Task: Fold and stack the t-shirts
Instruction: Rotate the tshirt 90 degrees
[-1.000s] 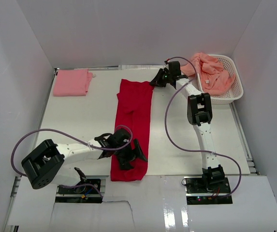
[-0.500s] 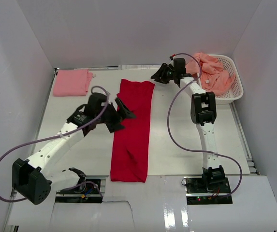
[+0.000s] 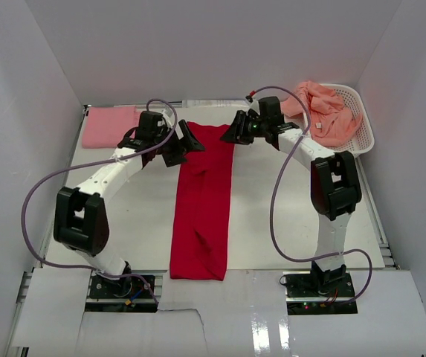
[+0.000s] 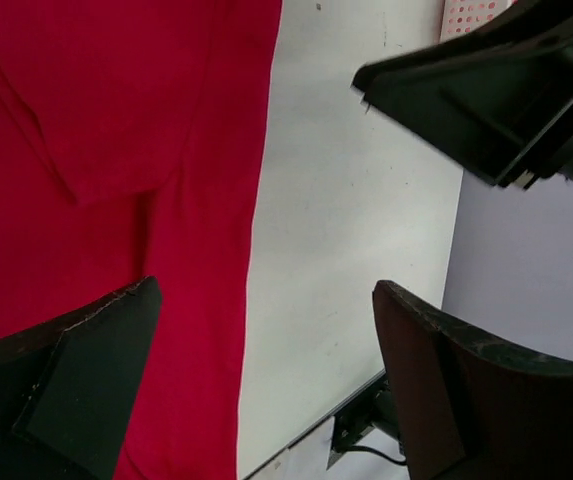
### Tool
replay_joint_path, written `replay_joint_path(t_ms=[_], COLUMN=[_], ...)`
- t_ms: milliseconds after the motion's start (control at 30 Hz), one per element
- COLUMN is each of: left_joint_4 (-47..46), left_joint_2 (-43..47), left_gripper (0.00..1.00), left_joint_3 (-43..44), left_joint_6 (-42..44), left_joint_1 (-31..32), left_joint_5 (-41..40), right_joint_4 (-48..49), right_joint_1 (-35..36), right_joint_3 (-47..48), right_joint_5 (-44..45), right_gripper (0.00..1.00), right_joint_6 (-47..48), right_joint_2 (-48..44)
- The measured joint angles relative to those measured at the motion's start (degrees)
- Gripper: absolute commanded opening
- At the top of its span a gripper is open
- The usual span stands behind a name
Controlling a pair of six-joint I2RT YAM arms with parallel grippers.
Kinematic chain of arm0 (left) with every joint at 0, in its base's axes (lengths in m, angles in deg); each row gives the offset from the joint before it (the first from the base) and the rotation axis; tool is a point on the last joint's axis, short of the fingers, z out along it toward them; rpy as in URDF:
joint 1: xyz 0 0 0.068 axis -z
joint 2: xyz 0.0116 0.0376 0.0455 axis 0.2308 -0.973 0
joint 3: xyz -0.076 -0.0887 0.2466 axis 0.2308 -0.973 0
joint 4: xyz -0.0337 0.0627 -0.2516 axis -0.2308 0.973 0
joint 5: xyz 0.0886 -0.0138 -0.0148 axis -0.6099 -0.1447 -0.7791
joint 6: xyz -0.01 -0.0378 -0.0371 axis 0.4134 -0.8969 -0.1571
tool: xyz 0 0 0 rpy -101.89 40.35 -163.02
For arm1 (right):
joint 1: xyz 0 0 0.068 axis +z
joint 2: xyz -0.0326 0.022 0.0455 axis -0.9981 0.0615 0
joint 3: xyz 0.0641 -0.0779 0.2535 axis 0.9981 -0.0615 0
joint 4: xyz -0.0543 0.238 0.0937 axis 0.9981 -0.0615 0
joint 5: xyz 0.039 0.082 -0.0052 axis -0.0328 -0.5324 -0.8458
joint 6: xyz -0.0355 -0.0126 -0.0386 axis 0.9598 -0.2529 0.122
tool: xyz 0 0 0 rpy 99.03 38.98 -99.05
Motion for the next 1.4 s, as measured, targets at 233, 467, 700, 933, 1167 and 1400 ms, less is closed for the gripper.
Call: replay_joint_path(t_ms=[233, 467, 700, 933, 1167, 1400], left_joint_4=[-11.1, -13.3, -13.6, -13.3, -13.5, -12.9], left_joint_2=[-14.8, -24.0, -29.5, -32.7, -38.1, -48.8], left_gripper=[0.93, 0.93, 0.93, 0.94, 0.95, 0.96], left_joint_3=[2.6, 7.9, 12.0, 13.5, 21.2, 37.7], left_joint_6=[1.9, 3.6, 4.2, 4.8, 4.9, 4.6], left_joint_1=[-0.4, -0.3, -0.3, -0.3, -0.3, -0.6], left_joint_5=[5.3, 6.2, 5.9, 4.5, 4.1, 4.4], right_joint_4=[-1.9, -3.3, -3.4, -5.2, -7.2, -9.0], right_joint_1=[2.3, 3.5, 4.3, 4.3, 3.8, 0.5], right_joint_3=[-4.1, -5.2, -5.2, -4.3, 2.2, 13.4], right_joint_5=[0.8, 3.0, 3.4, 4.0, 5.1, 4.2], right_gripper=[0.08, 0.08, 0.08, 0.08, 0.08, 0.08], right_joint_6=[0.3, 0.5, 0.7, 0.7, 1.0, 1.0], right_joint_2=[3.1, 4.3, 6.2, 10.6, 14.5, 21.4])
